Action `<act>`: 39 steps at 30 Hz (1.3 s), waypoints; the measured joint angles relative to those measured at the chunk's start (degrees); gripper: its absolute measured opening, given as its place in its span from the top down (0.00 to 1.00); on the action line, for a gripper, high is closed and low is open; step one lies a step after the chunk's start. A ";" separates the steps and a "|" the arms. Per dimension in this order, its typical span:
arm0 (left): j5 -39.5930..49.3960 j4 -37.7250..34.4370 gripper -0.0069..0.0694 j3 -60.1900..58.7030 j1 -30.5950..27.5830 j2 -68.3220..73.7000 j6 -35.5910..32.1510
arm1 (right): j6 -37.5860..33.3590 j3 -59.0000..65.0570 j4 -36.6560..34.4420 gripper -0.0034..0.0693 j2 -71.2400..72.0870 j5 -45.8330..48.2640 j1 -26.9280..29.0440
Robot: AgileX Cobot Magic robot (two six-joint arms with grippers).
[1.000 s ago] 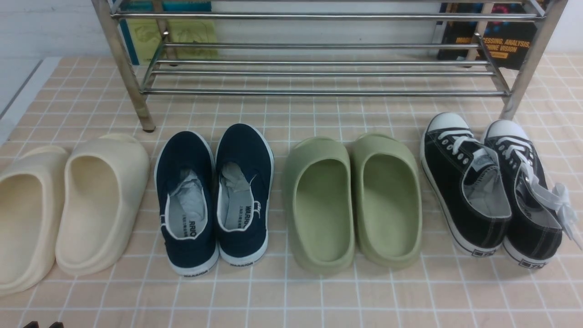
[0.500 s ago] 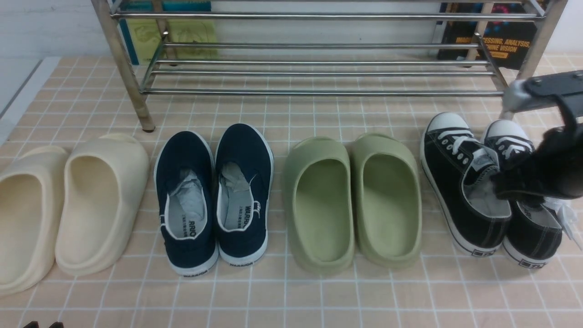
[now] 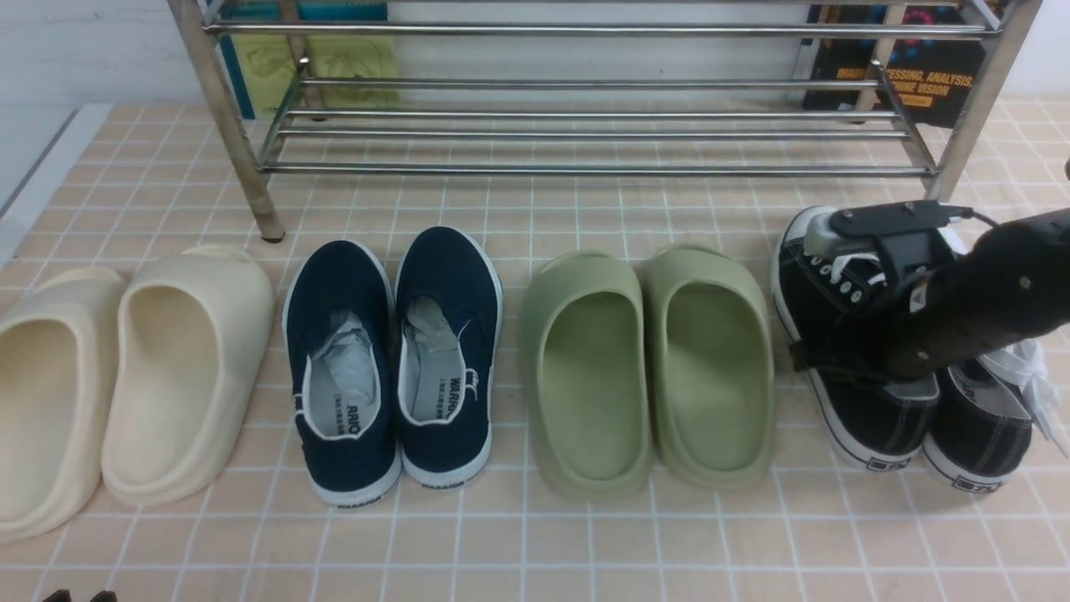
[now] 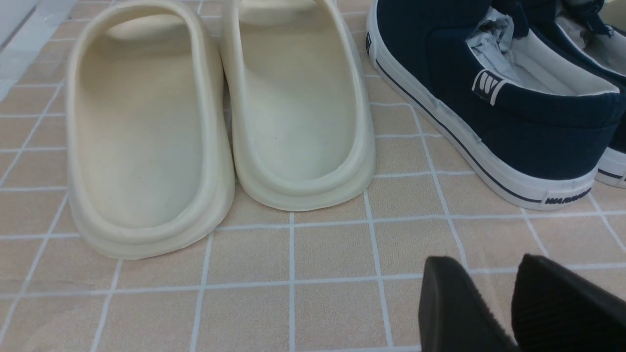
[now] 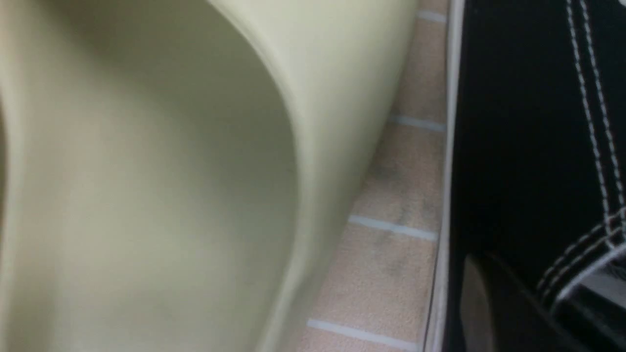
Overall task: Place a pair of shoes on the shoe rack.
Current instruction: Use the right arm to grab the shoe closest to it, then use the right arm to put a shoe into the shoe rack
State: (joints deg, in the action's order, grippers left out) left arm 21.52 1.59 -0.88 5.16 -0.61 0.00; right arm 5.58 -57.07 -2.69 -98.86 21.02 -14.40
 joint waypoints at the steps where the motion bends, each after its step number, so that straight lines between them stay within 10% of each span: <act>1: 0.00 0.00 0.59 0.00 0.00 0.00 0.00 | 0.00 -0.55 0.00 0.93 0.26 0.99 0.00; 10: 0.00 0.00 0.59 0.00 0.00 0.00 0.00 | -0.22 -12.99 -0.06 0.94 7.10 21.32 0.00; 39: 0.00 0.00 0.59 0.00 0.00 0.00 0.00 | -4.54 -72.27 4.95 0.81 -35.42 22.08 0.06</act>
State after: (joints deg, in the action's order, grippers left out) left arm 21.52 1.59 -0.88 5.16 -0.61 0.00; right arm 1.04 -129.34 2.27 -134.28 43.09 -14.34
